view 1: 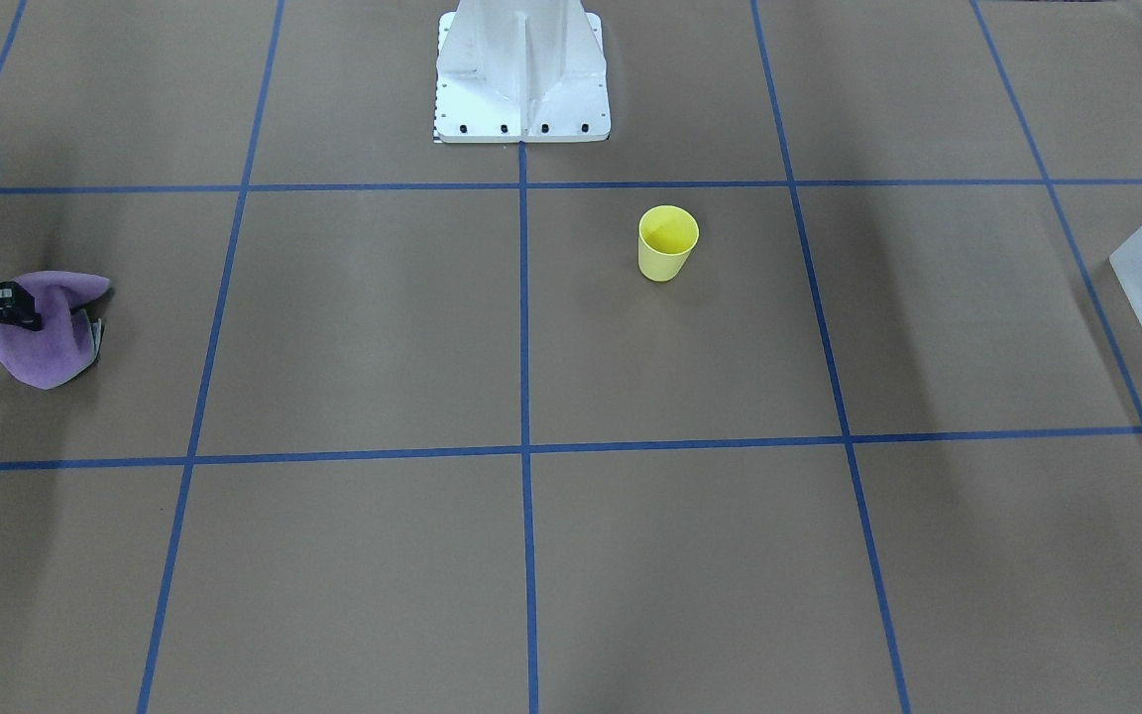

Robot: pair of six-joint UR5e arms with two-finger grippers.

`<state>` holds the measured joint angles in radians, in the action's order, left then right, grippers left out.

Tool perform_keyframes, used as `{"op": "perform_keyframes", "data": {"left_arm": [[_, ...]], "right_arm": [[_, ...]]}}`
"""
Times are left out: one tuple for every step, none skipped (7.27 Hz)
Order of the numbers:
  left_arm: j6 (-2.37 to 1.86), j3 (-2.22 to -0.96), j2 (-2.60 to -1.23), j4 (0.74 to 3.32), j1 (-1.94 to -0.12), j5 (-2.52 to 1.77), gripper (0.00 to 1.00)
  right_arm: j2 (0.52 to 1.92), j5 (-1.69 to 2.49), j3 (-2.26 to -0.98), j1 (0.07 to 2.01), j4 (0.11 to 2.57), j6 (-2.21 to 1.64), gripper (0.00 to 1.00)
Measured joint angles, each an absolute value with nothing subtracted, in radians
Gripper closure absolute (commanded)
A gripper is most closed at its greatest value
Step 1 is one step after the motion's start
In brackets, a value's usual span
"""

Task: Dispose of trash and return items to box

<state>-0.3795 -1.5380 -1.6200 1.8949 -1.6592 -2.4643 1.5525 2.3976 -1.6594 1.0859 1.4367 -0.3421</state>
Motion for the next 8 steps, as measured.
{"op": "perform_keyframes", "data": {"left_arm": [[-0.454,-1.580,-1.619,1.892,-1.627,-2.465,0.01],[-0.534,-1.618,-1.618,1.893,-1.579,-2.465,0.01],[-0.628,-1.654,-1.620,1.896,-1.514,-2.457,0.01],[-0.745,-1.709,-1.623,1.899,-1.433,-2.430,0.01],[-0.862,-1.773,-1.623,1.901,-1.342,-2.386,0.01],[-0.982,-1.838,-1.623,1.902,-1.243,-2.337,0.01],[-1.096,-1.898,-1.624,1.905,-1.142,-2.290,0.01],[-1.207,-1.950,-1.631,1.909,-1.047,-2.240,0.02]], "right_arm": [[1.561,2.398,-1.711,1.087,1.440,-0.379,1.00],[1.565,2.399,-1.761,1.093,1.445,-0.445,1.00],[1.567,2.399,-1.799,1.111,1.447,-0.491,1.00],[1.568,2.400,-1.821,1.152,1.449,-0.510,1.00],[1.570,2.401,-1.829,1.202,1.450,-0.512,1.00],[1.577,2.403,-1.832,1.255,1.451,-0.500,1.00],[1.589,2.406,-1.833,1.310,1.464,-0.455,1.00],[1.595,2.407,-1.833,1.372,1.508,-0.370,1.00]]}}
